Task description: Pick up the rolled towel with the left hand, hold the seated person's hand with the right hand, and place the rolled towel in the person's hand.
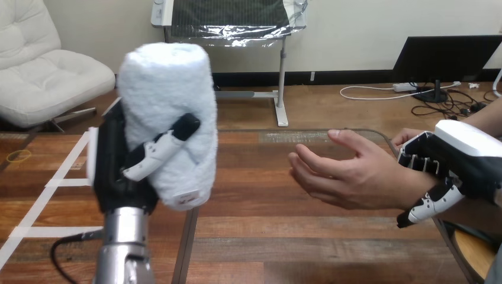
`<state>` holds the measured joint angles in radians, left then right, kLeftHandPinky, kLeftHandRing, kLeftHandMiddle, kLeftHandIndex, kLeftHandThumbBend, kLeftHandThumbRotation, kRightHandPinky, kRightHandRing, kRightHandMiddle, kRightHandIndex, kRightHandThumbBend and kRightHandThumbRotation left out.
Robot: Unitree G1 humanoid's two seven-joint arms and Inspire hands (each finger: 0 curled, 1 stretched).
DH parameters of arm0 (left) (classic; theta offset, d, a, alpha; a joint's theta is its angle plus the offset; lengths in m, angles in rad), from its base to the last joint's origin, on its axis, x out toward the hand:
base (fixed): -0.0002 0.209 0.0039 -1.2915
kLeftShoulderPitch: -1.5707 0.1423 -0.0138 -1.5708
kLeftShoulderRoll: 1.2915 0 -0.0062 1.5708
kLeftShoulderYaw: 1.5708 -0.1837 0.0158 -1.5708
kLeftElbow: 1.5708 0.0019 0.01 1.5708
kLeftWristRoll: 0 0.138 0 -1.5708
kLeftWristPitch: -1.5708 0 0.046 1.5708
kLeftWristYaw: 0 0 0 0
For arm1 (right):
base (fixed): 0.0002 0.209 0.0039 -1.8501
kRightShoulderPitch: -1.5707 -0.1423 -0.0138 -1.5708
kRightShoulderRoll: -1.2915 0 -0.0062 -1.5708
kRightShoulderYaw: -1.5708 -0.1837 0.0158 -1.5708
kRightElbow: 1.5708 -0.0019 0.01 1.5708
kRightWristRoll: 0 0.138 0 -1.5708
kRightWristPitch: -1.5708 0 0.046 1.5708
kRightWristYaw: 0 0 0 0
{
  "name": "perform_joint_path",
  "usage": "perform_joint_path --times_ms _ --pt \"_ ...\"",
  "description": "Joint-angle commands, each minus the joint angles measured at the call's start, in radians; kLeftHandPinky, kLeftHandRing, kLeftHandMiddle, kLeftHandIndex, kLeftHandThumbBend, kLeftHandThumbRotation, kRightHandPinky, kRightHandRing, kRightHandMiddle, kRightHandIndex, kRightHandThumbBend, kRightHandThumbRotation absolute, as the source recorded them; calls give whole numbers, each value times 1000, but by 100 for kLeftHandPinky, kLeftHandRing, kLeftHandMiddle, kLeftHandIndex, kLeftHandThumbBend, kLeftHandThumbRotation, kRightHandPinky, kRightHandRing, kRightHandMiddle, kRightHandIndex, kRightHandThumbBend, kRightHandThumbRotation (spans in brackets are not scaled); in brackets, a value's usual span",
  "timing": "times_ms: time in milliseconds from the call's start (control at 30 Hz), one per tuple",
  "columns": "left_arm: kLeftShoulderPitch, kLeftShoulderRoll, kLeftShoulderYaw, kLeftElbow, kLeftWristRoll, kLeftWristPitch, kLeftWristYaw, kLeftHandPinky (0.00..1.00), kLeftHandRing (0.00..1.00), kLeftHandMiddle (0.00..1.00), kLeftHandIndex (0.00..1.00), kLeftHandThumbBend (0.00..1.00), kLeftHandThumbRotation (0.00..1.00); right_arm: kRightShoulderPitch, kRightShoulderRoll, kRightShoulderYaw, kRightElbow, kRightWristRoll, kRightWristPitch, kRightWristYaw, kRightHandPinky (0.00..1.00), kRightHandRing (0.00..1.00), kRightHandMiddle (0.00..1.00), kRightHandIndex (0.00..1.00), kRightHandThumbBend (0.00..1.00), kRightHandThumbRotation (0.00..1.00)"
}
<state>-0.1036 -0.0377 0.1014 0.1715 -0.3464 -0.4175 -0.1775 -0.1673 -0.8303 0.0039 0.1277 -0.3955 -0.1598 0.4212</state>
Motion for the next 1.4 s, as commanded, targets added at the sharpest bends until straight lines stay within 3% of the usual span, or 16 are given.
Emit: perform_joint_path --times_ms 0,233,467,767,933,1133,1367 --pt "-218 -1 23 132 2 -108 -52 19 25 32 35 56 0 -95 27 -15 -39 59 16 20 31 36 41 46 92 6" --pt "-277 -13 24 221 14 -138 -46 20 26 33 35 55 0 -100 34 -10 -42 66 22 25 35 39 44 47 93 6" --pt "-333 -34 27 302 0 -130 -40 20 26 33 36 50 0 -103 36 3 -57 58 37 33 37 41 45 48 94 8" --pt "-406 -59 49 426 -28 -159 -64 21 28 35 37 49 0 -105 44 13 -76 51 55 40 37 42 46 49 94 8" --pt "-447 -64 63 511 -22 -196 -79 23 29 36 38 54 0 -112 49 18 -78 54 64 48 38 42 46 50 92 8" --pt "-492 -79 82 588 -53 -197 -118 24 31 37 39 59 0 -119 54 23 -94 52 76 55 38 43 46 49 92 9" --pt "-537 -103 96 671 -48 -232 -123 25 32 39 41 62 0 -128 63 28 -107 50 94 61 38 42 46 49 92 9"
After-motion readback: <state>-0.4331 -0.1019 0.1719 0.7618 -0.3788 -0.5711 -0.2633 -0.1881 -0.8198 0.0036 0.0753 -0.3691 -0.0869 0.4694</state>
